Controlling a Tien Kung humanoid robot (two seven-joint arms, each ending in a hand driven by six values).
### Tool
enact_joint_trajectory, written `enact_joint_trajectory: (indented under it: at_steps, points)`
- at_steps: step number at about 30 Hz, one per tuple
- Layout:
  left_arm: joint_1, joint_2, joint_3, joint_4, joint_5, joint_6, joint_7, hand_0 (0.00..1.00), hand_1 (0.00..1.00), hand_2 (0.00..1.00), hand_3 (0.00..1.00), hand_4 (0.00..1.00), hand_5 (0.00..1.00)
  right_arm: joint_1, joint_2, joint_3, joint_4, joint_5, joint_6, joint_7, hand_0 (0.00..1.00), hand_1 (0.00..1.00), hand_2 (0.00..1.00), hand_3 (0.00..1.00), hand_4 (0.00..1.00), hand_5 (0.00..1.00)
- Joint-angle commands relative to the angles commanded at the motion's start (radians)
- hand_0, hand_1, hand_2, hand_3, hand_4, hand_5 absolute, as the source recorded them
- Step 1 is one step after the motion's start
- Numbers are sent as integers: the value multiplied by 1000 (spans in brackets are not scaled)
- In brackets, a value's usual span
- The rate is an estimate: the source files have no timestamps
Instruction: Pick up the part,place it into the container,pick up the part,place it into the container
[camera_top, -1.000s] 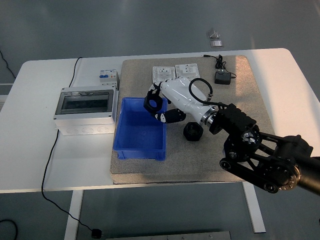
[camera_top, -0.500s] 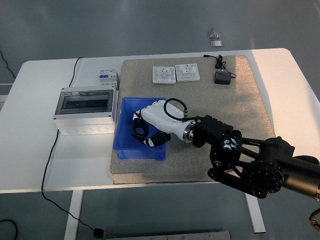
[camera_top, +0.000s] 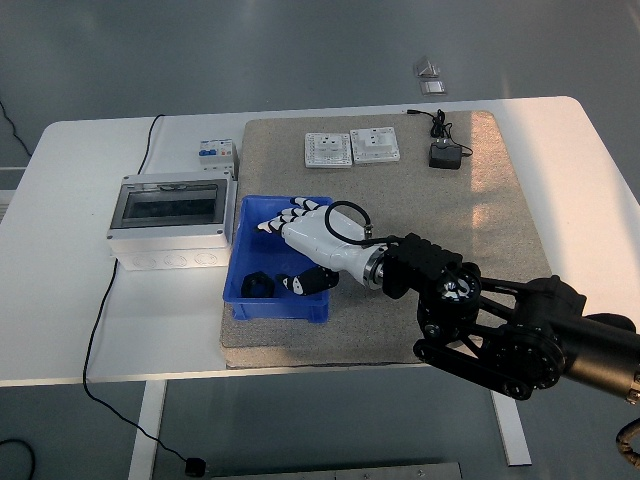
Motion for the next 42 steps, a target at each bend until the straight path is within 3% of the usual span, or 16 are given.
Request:
enact_joint_trajectory:
  at_steps: [1, 4, 5, 6, 7, 12, 13, 14, 18, 19, 24, 25, 36, 37, 42]
  points:
    - [0, 0, 0, 0, 1, 0, 0, 734, 699, 682, 786, 871, 998, -11, -4, 13, 8, 5, -12, 0, 998, 925, 885, 904, 692, 411]
    - [2, -3, 1, 0, -4, 1, -2, 734, 699, 682, 786, 871, 998, -67, -30, 87, 56, 16, -70, -32, 998, 925, 885, 904, 692, 411]
    - [3, -4, 3, 0, -8, 1, -3, 734, 699, 682, 786, 871, 998, -89, -44, 117, 76, 5, -64, -56, 998, 925, 885, 904, 692, 411]
    - [4, -5, 4, 0, -12, 1, -4, 734, 699, 682, 786, 871, 998, -111, -56, 143, 95, -8, -50, -80, 998, 925, 885, 904, 692, 411]
    - [4, -5, 6, 0, -17, 2, -5, 733, 699, 681, 786, 873, 998, -132, -70, 177, 115, -28, -26, -111, 998, 888, 893, 933, 838, 450]
    - [3, -4, 5, 0, -19, 4, -7, 733, 699, 681, 786, 873, 998, -182, -100, 282, 163, -69, 73, -230, 998, 888, 893, 933, 838, 450]
    - [3, -4, 4, 0, -16, 4, -7, 730, 699, 681, 786, 872, 998, -187, -98, 297, 164, -72, 93, -253, 982, 892, 959, 998, 876, 409]
    - [1, -5, 3, 0, -11, 4, -6, 730, 699, 681, 786, 872, 998, -193, -93, 307, 160, -75, 118, -282, 982, 892, 959, 998, 876, 409]
    - [-2, -7, 2, 0, -10, 5, -6, 730, 699, 681, 786, 872, 998, -201, -78, 282, 132, -67, 177, -367, 982, 892, 959, 998, 876, 409]
    - [-3, -7, 2, 0, -9, 5, -6, 732, 698, 680, 786, 870, 998, -201, -76, 276, 125, -65, 185, -382, 777, 729, 974, 998, 888, 365]
    - [-6, -9, 5, 0, -13, 6, -6, 732, 698, 680, 786, 870, 998, -196, -69, 264, 106, -59, 236, -434, 777, 729, 974, 998, 888, 365]
    - [-6, -9, 5, 0, -13, 6, -6, 730, 694, 681, 786, 871, 998, -193, -69, 263, 104, -58, 248, -442, 689, 636, 963, 998, 873, 290]
    - [-8, -8, 7, 0, -7, 6, -4, 730, 693, 681, 788, 871, 998, -155, -65, 205, 94, -37, 306, -487, 668, 606, 943, 998, 878, 301]
    - [-8, -8, 7, 0, -6, 5, -4, 729, 693, 682, 788, 870, 998, -151, -65, 198, 93, -35, 308, -487, 591, 479, 819, 949, 853, 266]
    - [-7, -7, 8, 0, -4, 4, -4, 729, 693, 682, 788, 870, 998, -137, -62, 169, 86, -25, 311, -487, 591, 479, 819, 949, 853, 266]
